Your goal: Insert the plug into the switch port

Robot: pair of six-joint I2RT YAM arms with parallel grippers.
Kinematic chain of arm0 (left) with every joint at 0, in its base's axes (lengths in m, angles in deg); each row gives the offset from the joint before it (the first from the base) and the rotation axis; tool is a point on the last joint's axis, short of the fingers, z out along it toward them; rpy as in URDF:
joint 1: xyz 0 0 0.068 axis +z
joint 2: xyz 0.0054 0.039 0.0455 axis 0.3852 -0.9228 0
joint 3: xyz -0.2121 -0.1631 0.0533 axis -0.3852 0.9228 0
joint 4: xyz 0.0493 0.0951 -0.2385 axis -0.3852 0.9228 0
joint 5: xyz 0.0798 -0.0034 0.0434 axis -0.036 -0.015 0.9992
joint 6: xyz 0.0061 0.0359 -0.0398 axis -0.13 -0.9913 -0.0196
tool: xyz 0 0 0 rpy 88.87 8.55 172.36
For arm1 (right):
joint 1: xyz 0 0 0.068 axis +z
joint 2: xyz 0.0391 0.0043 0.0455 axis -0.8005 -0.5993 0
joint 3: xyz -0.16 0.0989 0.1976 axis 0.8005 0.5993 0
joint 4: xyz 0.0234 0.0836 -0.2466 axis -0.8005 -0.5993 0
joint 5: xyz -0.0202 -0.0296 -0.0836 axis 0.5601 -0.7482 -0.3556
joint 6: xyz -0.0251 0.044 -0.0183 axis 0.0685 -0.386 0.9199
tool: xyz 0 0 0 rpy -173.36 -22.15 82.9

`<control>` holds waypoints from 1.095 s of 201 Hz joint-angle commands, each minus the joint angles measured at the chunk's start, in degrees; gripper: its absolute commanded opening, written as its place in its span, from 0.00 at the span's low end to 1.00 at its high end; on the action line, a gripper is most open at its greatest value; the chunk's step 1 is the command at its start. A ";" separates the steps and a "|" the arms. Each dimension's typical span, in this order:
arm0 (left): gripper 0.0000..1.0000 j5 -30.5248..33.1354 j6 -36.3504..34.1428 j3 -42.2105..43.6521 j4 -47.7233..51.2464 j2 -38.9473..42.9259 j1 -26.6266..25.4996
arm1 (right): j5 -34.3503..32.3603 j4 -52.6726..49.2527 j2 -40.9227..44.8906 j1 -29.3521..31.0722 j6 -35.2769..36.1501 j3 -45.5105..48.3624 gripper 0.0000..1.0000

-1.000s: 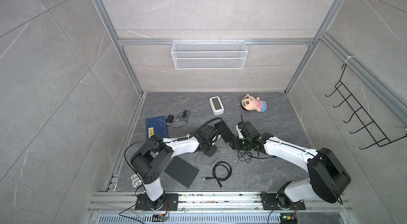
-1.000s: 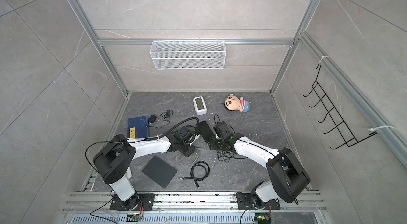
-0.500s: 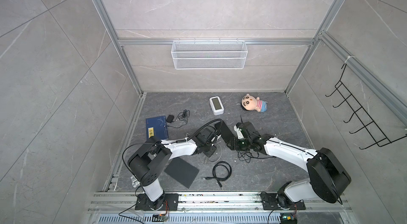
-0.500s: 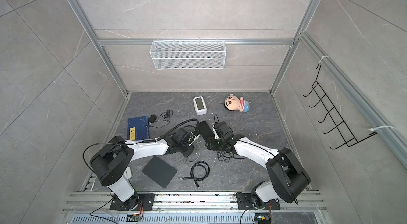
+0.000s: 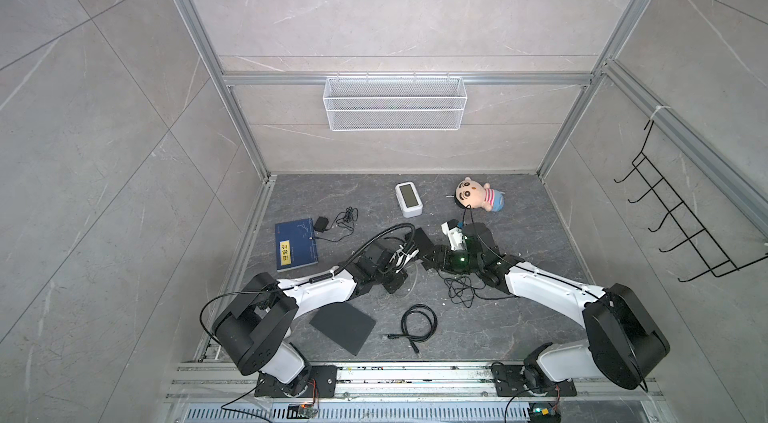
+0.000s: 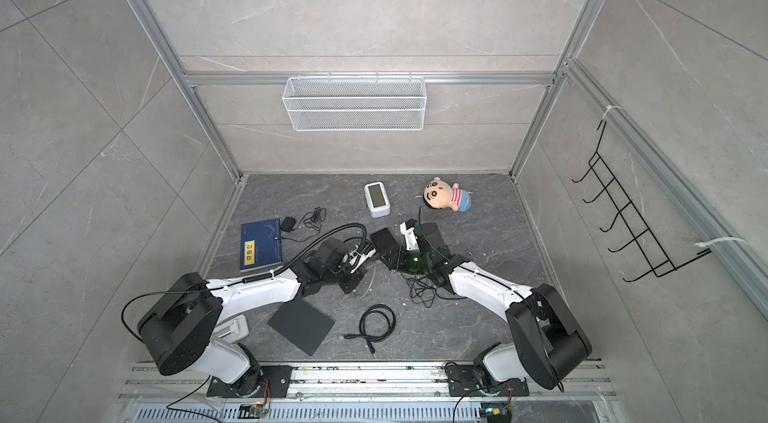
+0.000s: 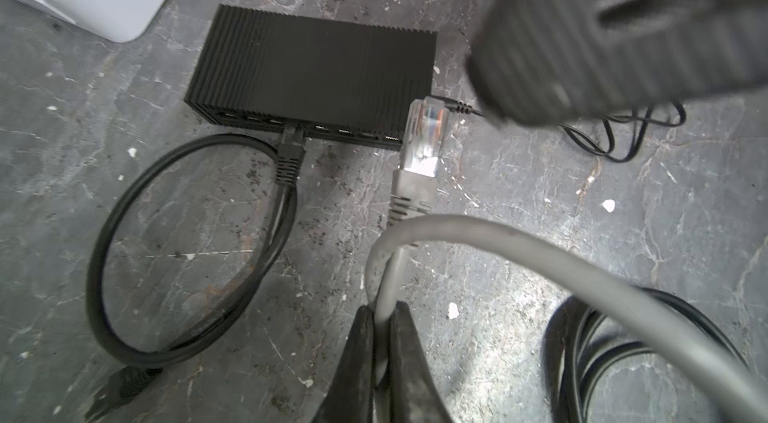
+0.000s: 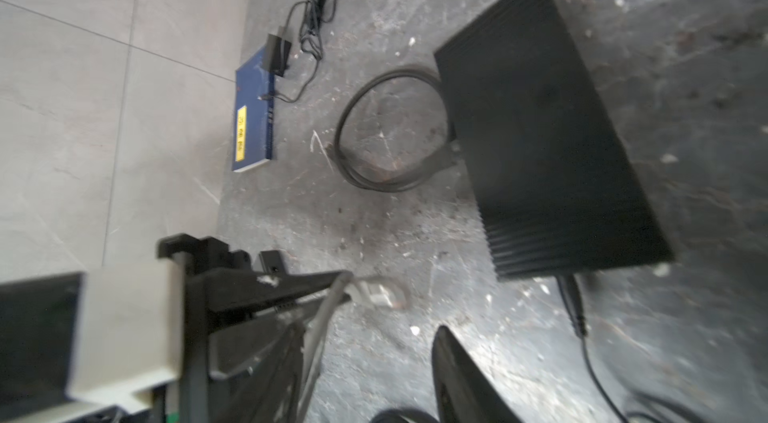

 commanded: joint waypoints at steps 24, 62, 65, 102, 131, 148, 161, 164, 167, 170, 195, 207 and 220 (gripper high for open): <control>0.08 -3.64 -1.20 0.99 -4.27 2.93 0.15 | 1.89 4.89 -4.08 -0.35 -3.63 0.96 0.40; 0.08 -4.12 -1.34 1.43 -4.60 3.70 0.15 | 1.73 4.58 -5.89 -0.42 -4.11 0.20 0.35; 0.08 -4.15 -1.30 1.49 -4.70 3.77 0.15 | 1.75 4.64 -5.98 -0.38 -4.07 0.19 0.34; 0.08 -4.77 -1.03 1.66 -4.72 3.81 0.39 | 2.97 6.12 -6.36 -0.41 -4.70 0.60 0.22; 0.13 -4.18 0.03 1.54 -5.14 3.12 0.84 | 3.72 6.20 -5.84 -0.40 -5.44 0.89 0.14; 0.26 -2.68 1.23 0.87 -4.69 2.35 1.01 | 3.84 5.72 -5.41 -0.40 -5.34 1.13 0.13; 0.35 -2.88 1.76 0.87 -5.31 1.95 1.02 | 3.83 5.14 -5.30 -0.38 -5.44 1.15 0.12; 0.36 -3.10 1.88 0.88 -5.61 1.91 1.02 | 3.90 5.08 -5.30 -0.40 -5.61 1.15 0.12; 0.37 -3.49 1.97 0.94 -5.97 1.76 1.02 | 3.93 5.20 -5.38 -0.42 -5.81 1.15 0.12; 0.37 -3.93 2.11 0.97 -6.25 1.66 1.02 | 4.17 5.26 -5.45 -0.40 -6.04 1.15 0.12; 0.41 -7.54 2.85 0.93 -8.65 0.93 1.01 | 5.18 6.39 -6.42 -0.40 -7.61 1.06 0.11; 0.41 -8.70 2.74 0.93 -9.30 0.87 1.00 | 5.41 6.62 -6.78 -0.40 -7.92 0.98 0.11; 0.41 -6.49 2.62 0.89 -9.21 1.38 0.98 | 5.26 6.09 -6.89 -0.40 -7.43 0.74 0.11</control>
